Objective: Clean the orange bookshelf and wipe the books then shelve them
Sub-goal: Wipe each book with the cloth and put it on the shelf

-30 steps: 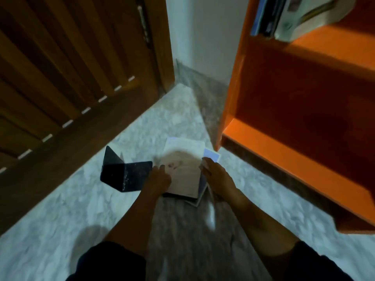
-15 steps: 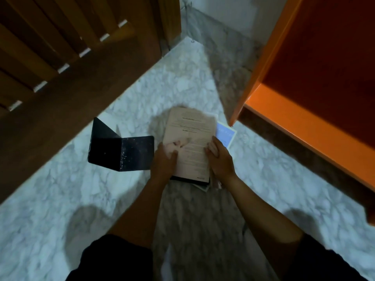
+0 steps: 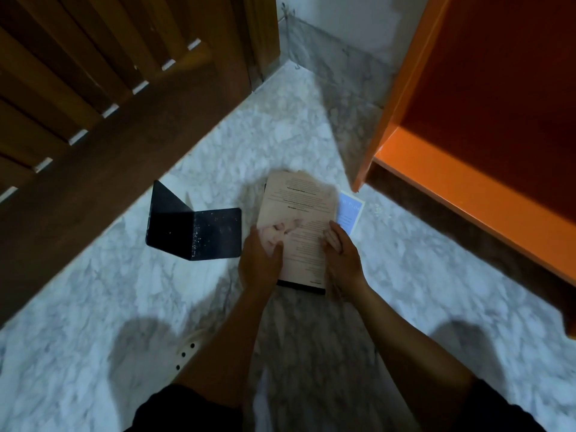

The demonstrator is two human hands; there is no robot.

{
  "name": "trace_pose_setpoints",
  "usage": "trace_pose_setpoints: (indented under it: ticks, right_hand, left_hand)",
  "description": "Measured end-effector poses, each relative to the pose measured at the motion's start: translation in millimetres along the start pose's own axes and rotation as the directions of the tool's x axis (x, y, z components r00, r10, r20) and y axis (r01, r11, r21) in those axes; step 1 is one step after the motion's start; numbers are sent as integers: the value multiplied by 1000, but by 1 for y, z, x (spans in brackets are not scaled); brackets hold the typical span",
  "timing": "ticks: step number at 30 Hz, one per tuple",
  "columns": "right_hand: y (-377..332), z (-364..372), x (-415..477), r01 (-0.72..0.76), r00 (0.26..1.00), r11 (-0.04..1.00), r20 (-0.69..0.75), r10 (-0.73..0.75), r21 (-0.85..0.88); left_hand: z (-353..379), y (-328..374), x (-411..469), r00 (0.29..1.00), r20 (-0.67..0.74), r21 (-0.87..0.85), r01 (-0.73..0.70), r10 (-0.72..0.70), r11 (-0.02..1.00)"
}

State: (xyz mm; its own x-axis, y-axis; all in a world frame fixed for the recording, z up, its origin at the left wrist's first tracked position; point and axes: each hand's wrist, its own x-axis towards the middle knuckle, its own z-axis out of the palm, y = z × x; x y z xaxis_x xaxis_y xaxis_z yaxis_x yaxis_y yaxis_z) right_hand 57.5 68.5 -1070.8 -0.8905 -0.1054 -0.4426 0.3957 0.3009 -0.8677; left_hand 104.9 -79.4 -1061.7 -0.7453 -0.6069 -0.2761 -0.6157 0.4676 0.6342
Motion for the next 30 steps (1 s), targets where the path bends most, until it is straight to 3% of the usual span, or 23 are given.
trace_pose_setpoints:
  ticks: [6, 9, 14, 19, 25, 30]
  right_hand:
    - [-16, 3, -8, 48, 999, 990, -19, -46, 132]
    - [-34, -1, -10, 84, 996, 980, -14, -83, 178]
    - [-71, -18, -26, 168, 986, 960, -32, -165, 222]
    - [-119, -45, -61, 317, 948, 920, -66, -310, 231]
    - [-181, -90, -118, 413, 904, 845, -39, -426, 340]
    - [-220, -121, -161, 514, 854, 796, -103, -510, 321]
  left_hand:
    - [-12, 13, -11, 997, -70, -28, 12, -14, 1000]
    - [-23, 22, -13, 991, -131, -92, -51, 39, 994]
    - [-58, 49, -17, 990, -73, -236, -134, 120, 963]
    - [-107, 94, -41, 926, -42, -505, -344, 376, 792]
    - [-159, 149, -94, 892, 14, -780, -273, 451, 564]
    - [-196, 195, -140, 827, -71, -821, -366, 558, 439]
